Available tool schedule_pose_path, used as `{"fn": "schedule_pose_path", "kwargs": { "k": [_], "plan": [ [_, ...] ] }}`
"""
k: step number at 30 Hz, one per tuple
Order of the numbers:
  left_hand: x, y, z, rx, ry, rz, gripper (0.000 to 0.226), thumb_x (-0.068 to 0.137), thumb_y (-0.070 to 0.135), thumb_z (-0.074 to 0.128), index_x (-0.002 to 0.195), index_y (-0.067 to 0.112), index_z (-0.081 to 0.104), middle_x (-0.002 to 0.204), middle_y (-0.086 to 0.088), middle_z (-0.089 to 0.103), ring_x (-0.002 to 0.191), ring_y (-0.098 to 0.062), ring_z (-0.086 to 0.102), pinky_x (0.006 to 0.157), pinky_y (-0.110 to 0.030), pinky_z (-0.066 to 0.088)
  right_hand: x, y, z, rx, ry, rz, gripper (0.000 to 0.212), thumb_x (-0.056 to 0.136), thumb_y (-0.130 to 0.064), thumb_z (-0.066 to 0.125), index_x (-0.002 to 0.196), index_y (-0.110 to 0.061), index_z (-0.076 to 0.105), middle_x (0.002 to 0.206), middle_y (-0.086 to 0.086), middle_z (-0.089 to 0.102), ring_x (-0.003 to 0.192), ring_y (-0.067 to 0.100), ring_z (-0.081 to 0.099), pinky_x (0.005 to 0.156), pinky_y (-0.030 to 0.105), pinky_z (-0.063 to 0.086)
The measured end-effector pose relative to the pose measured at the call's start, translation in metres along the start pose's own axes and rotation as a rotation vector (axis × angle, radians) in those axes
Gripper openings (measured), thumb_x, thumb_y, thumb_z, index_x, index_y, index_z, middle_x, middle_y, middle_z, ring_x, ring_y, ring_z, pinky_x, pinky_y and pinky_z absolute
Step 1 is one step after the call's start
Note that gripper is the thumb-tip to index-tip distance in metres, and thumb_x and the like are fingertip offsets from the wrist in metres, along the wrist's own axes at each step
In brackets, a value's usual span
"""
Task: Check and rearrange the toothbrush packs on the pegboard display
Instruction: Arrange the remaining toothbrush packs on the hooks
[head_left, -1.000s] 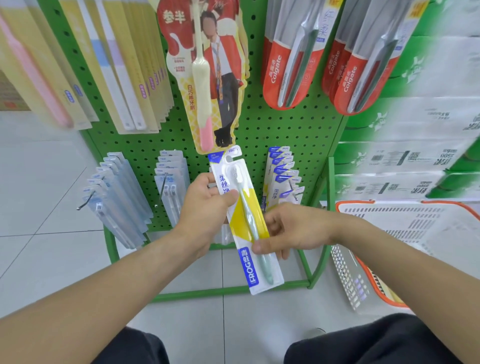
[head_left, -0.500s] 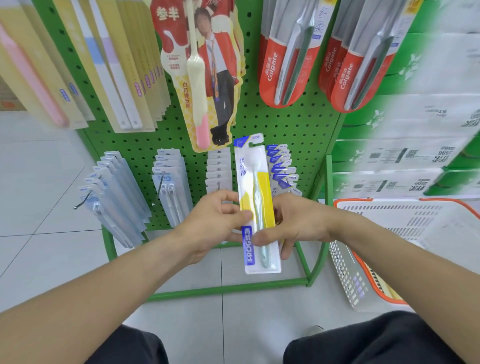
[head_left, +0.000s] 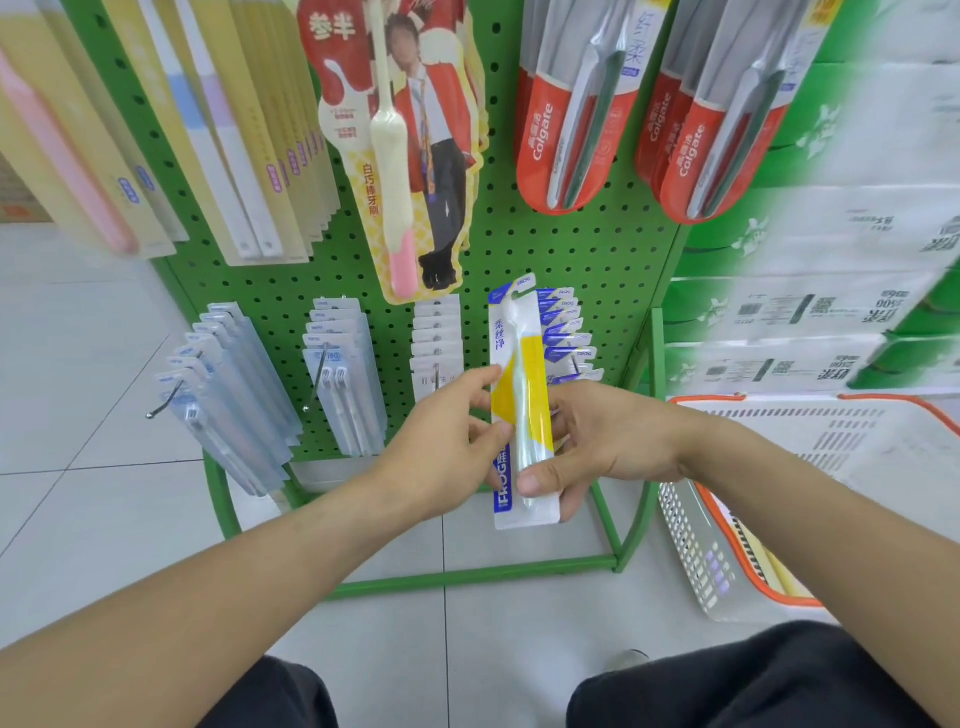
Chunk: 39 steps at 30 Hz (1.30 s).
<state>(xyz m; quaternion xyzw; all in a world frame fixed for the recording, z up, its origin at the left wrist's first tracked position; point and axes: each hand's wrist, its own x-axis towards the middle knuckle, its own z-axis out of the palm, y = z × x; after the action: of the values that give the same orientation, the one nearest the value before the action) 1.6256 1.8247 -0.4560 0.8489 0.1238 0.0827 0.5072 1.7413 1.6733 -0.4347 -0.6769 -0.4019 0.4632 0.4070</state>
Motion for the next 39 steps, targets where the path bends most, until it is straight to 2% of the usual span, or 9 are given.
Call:
{"fn": "schedule_pose_path", "kwargs": {
  "k": [3,5,7,9,12,17,22,27,39],
  "plan": [
    [-0.004,0.009,-0.004,-0.056,-0.097,0.049,0.046,0.103,-0.001,0.041,0.132,0.032,0.055,0.111,0.012,0.066,0.072,-0.023,0.071,0.075,-0.042,0.061,-0.004,0.0,-0.007,0.073,-0.083,0.036,0.055,0.082,0.006,0.075,0.132,-0.001,0.053,0.125,0.032,0.06,0.088,0.027,0.07,0.075,0.036,0.06],
    [-0.004,0.013,-0.005,-0.235,-0.141,0.009,0.038,0.105,0.002,0.04,0.129,0.023,0.061,0.119,-0.002,0.068,0.09,-0.026,0.068,0.075,-0.038,0.059,-0.005,0.002,-0.008,0.065,-0.063,0.026,0.06,0.081,0.013,0.073,0.135,0.0,0.05,0.129,0.035,0.054,0.081,0.026,0.071,0.074,0.037,0.06],
    [-0.004,0.014,-0.005,-0.331,-0.139,-0.023,0.029,0.106,0.018,0.048,0.133,0.018,0.058,0.125,-0.009,0.067,0.102,-0.028,0.067,0.076,-0.036,0.057,-0.004,0.003,-0.006,0.027,0.02,0.014,0.059,0.078,0.013,0.076,0.131,-0.002,0.054,0.124,0.033,0.056,0.076,0.026,0.072,0.072,0.04,0.061],
    [-0.005,0.012,-0.003,-0.321,-0.135,-0.026,0.041,0.102,0.03,0.055,0.141,0.017,0.049,0.128,-0.001,0.065,0.101,-0.02,0.07,0.077,-0.032,0.057,-0.002,0.003,-0.004,-0.036,0.103,0.008,0.053,0.071,0.006,0.085,0.117,-0.004,0.06,0.112,0.024,0.061,0.077,0.034,0.074,0.074,0.053,0.062],
    [-0.006,0.005,0.0,-0.249,-0.142,0.01,0.055,0.099,0.023,0.059,0.149,0.019,0.036,0.136,0.006,0.059,0.11,-0.01,0.068,0.093,-0.029,0.054,0.001,0.0,0.001,-0.161,0.19,0.025,0.06,0.057,-0.017,0.098,0.103,-0.007,0.061,0.098,0.012,0.071,0.076,0.039,0.075,0.074,0.066,0.057],
    [-0.005,0.003,-0.006,-0.365,-0.073,-0.024,0.043,0.101,-0.006,0.046,0.141,0.011,0.043,0.127,-0.009,0.064,0.097,-0.014,0.072,0.078,-0.027,0.059,0.007,-0.004,0.012,-0.215,0.381,0.044,0.072,0.057,-0.024,0.099,0.109,-0.015,0.05,0.063,0.0,0.065,0.056,0.029,0.068,0.053,0.041,0.06],
    [-0.006,0.002,-0.009,-0.521,-0.18,-0.099,0.047,0.099,-0.015,0.042,0.135,0.013,0.052,0.116,-0.006,0.075,0.105,-0.021,0.072,0.083,-0.037,0.062,0.009,-0.007,0.01,-0.399,0.516,0.003,0.088,0.046,-0.038,0.101,0.115,-0.025,0.047,0.065,-0.007,0.063,0.048,0.001,0.056,0.047,0.026,0.049],
    [-0.006,-0.001,-0.012,-0.446,-0.33,-0.153,0.05,0.098,-0.015,0.041,0.131,0.019,0.056,0.113,-0.001,0.075,0.108,-0.022,0.071,0.092,-0.044,0.059,0.01,-0.005,-0.002,-0.39,0.642,-0.055,0.081,0.042,-0.043,0.1,0.108,-0.025,0.057,0.077,-0.004,0.07,0.065,0.011,0.068,0.063,0.035,0.056],
    [-0.006,-0.012,-0.015,-0.11,-0.507,-0.126,0.048,0.104,-0.006,0.038,0.138,0.027,0.048,0.122,0.001,0.072,0.114,-0.014,0.068,0.098,-0.043,0.055,0.0,-0.008,-0.023,-0.066,0.941,-0.165,0.064,0.056,-0.02,0.099,0.104,-0.019,0.056,0.078,0.001,0.074,0.046,0.018,0.062,0.039,0.028,0.047]
  ]
}}
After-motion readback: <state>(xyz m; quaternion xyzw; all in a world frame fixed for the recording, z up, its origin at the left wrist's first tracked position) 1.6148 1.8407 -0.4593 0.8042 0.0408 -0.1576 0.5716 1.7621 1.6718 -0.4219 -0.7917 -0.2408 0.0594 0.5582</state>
